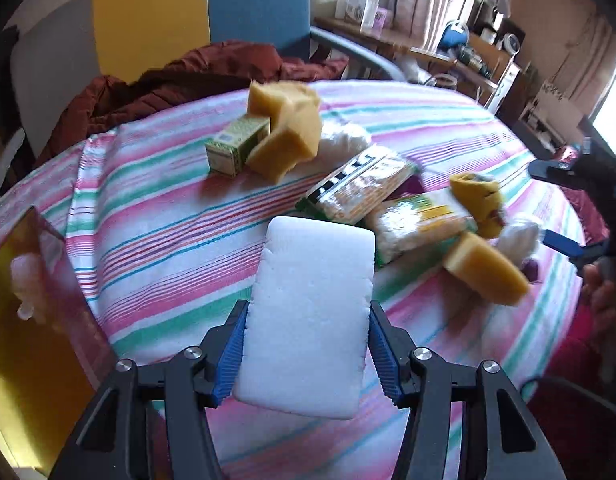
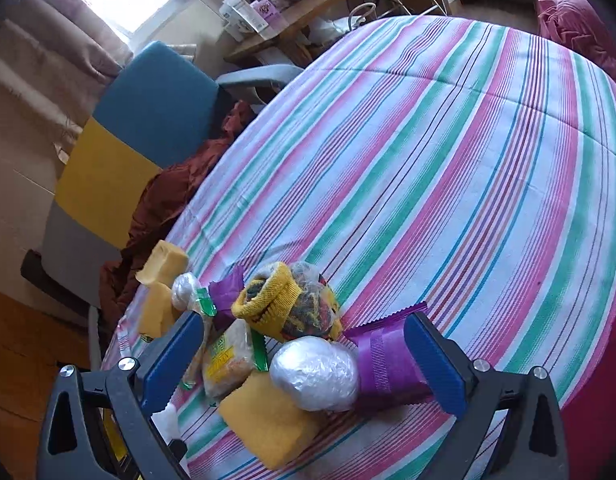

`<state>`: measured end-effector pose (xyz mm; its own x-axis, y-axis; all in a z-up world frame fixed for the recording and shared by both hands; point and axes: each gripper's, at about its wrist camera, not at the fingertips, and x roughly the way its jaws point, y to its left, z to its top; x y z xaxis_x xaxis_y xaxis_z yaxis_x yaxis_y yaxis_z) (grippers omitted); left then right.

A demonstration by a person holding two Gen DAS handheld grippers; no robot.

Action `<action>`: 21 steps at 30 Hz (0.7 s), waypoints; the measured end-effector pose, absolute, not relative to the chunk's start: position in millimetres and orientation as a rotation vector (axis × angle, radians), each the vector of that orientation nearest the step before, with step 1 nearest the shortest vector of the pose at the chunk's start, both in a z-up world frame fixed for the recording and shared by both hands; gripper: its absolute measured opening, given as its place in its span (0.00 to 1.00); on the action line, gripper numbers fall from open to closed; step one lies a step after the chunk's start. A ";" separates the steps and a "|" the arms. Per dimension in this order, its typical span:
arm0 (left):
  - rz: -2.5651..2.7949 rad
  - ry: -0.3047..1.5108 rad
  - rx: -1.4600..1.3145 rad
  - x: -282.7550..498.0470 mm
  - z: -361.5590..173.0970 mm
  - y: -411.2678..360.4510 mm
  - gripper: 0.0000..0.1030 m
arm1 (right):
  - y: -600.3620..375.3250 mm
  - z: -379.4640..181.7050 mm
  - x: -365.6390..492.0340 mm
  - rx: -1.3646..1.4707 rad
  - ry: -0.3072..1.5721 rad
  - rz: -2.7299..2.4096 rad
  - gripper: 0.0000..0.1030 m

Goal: Organize objects
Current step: 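Grasp the white sponge block with the left tool while the right tool grasps the purple packet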

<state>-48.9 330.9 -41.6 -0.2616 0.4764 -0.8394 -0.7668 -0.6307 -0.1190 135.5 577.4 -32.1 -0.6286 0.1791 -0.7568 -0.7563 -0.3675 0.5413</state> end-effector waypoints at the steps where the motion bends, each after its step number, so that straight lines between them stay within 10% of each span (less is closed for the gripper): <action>1: 1.970 0.399 -1.134 -43.2 -33.8 325.2 0.56 | 575.8 -30.6 134.4 -0.841 1.244 2.042 1.00; 21: 1.970 0.283 -1.112 -13.1 -14.9 251.3 0.58 | 574.2 -33.4 118.4 -1.523 0.582 2.009 0.67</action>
